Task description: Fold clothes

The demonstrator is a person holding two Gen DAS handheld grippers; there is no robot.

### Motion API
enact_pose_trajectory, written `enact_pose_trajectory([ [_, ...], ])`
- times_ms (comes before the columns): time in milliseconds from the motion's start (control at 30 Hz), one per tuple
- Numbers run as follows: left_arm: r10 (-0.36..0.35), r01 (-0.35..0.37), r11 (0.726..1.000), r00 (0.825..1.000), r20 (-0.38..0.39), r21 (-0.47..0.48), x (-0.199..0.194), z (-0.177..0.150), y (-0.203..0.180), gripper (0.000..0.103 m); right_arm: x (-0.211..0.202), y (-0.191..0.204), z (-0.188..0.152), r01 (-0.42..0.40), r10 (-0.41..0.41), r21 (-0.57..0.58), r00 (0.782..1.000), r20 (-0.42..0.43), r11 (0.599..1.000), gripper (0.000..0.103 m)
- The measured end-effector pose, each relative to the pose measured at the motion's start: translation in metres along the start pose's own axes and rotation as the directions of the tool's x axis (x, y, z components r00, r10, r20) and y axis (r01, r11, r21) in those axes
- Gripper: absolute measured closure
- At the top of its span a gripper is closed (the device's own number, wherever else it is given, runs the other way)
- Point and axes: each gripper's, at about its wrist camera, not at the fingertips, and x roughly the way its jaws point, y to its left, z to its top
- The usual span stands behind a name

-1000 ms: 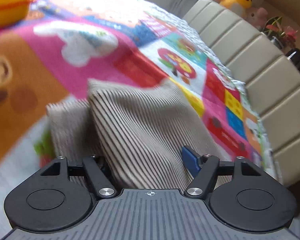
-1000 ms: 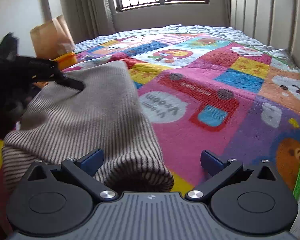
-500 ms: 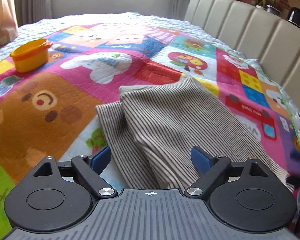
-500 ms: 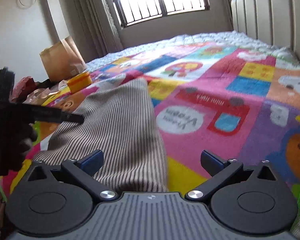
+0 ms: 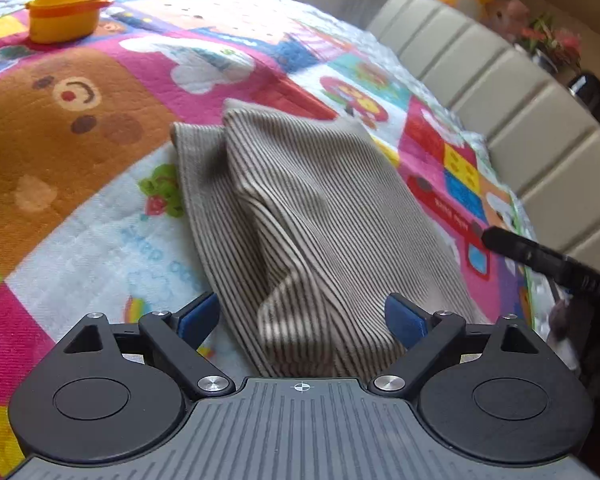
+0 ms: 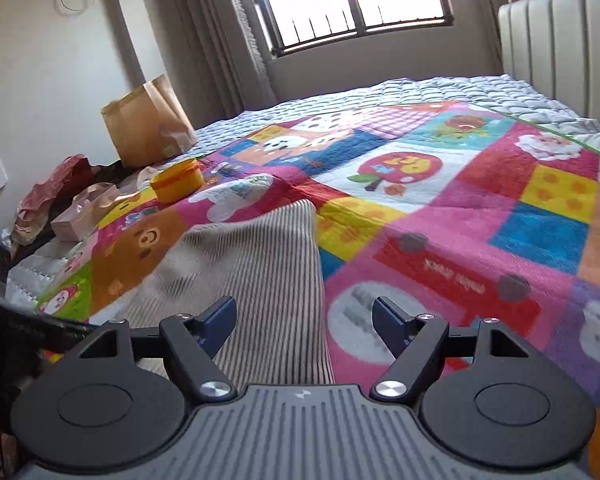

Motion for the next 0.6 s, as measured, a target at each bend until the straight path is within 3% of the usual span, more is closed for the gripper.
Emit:
enact_pose_trajectory([
  [67, -0.014, 0.015, 0.999, 0.999, 0.032, -0.051, 0.003, 0.009, 0.011, 0.009, 0.016, 0.003, 0.025, -0.045, 0.046, 0.031, 0.998, -0.033, 0.999, 0.027],
  [200, -0.039, 0.044, 0.991, 0.998, 0.041, -0.124, 0.022, 0.034, 0.035, 0.009, 0.065, 0.01, 0.055, -0.061, 0.066, 0.057, 0.993, -0.093, 0.996, 0.026],
  [367, -0.107, 0.111, 0.983, 0.994, 0.033, -0.146, 0.051, 0.06, 0.051, 0.012, 0.132, 0.012, 0.045, -0.098, 0.116, 0.114, 0.979, -0.169, 0.989, 0.026],
  [400, -0.11, 0.113, 0.984, 0.994, 0.026, -0.136, 0.056, 0.065, 0.052, 0.018, 0.138, 0.014, 0.042, -0.117, 0.133, 0.107, 0.978, -0.162, 0.987, 0.026],
  [433, -0.114, 0.116, 0.986, 0.993, 0.019, -0.122, 0.061, 0.07, 0.051, 0.027, 0.143, 0.015, 0.04, -0.138, 0.152, 0.101, 0.976, -0.156, 0.985, 0.034],
  [467, -0.121, 0.121, 0.987, 0.993, 0.008, -0.106, 0.067, 0.076, 0.05, 0.031, 0.144, 0.015, 0.04, -0.174, 0.188, 0.103, 0.971, -0.145, 0.979, 0.061],
  [500, -0.13, 0.129, 0.987, 0.992, -0.001, -0.092, 0.073, 0.082, 0.049, 0.037, 0.144, 0.013, 0.041, -0.209, 0.226, 0.128, 0.965, -0.137, 0.97, 0.063],
  [567, -0.139, 0.138, 0.988, 0.99, -0.005, -0.074, 0.084, 0.097, 0.043, 0.041, 0.138, 0.008, 0.048, -0.222, 0.238, 0.148, 0.966, -0.103, 0.964, 0.076],
  [600, -0.143, 0.143, 0.988, 0.99, 0.0, -0.066, 0.09, 0.105, 0.039, 0.042, 0.133, 0.005, 0.053, -0.217, 0.229, 0.142, 0.97, -0.079, 0.966, 0.078],
])
